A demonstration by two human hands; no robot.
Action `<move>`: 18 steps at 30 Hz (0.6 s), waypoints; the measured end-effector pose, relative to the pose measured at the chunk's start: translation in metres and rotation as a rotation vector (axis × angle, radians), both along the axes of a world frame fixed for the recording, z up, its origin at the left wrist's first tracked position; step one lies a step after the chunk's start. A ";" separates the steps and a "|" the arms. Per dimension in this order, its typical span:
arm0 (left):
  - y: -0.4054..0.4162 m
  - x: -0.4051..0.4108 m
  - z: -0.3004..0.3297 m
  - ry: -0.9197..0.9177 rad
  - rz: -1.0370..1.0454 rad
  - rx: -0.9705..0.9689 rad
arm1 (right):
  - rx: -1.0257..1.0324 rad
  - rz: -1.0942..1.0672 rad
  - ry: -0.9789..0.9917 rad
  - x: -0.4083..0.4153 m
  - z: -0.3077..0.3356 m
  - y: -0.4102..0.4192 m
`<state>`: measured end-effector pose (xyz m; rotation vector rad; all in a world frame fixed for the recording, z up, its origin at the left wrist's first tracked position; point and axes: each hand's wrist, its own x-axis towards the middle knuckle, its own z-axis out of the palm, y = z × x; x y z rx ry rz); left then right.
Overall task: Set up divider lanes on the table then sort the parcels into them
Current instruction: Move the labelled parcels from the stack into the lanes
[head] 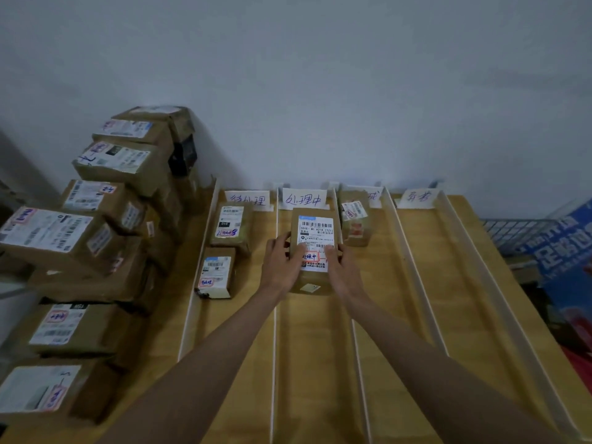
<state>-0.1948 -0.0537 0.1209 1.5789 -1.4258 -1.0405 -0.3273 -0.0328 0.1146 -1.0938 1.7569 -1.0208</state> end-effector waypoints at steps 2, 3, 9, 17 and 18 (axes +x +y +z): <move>-0.018 -0.006 -0.007 -0.011 0.011 0.003 | 0.001 0.014 -0.008 -0.008 -0.005 -0.018; -0.027 -0.009 -0.011 -0.016 0.017 0.007 | 0.008 0.021 -0.013 -0.010 -0.009 -0.029; -0.091 -0.021 -0.049 -0.032 0.053 0.051 | 0.052 0.065 0.015 -0.020 -0.042 -0.094; -0.171 -0.019 -0.109 -0.115 0.046 0.085 | 0.147 0.058 0.004 -0.018 -0.105 -0.174; -0.180 -0.018 -0.118 -0.128 0.040 0.086 | 0.155 0.062 0.003 -0.017 -0.110 -0.181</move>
